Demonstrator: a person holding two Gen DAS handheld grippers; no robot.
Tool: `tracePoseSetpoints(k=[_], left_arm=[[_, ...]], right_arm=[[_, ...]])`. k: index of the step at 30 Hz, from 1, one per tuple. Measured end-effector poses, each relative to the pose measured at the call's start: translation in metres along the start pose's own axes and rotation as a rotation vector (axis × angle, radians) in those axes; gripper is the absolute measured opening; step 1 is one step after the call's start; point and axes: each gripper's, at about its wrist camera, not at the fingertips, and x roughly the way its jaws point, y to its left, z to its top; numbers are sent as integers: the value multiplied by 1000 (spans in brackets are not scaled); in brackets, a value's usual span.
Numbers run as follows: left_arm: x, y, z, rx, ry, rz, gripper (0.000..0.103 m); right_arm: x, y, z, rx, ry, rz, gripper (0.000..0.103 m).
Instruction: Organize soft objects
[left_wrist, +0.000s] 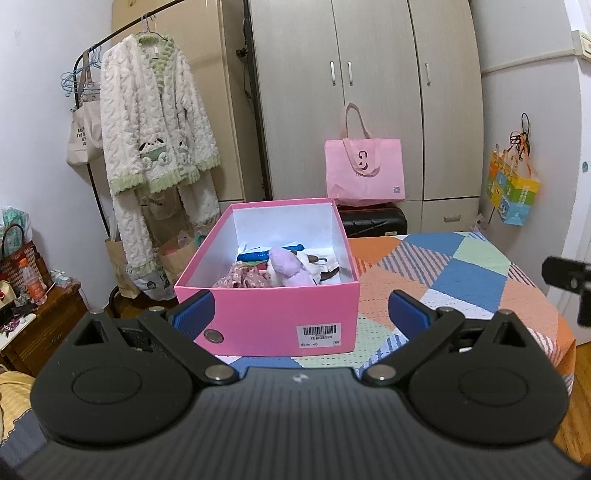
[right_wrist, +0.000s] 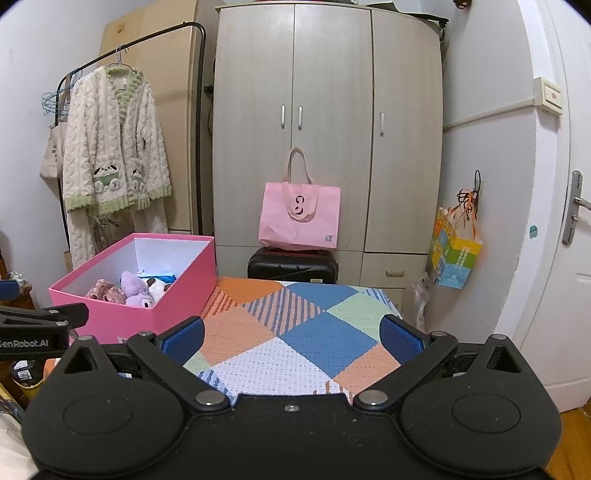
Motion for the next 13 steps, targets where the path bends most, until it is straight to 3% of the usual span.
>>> tracePoseSetpoints(k=[13], left_arm=[[0, 1, -1, -8, -4, 2, 102]], right_arm=[[11, -11, -2, 59, 39, -20, 102]])
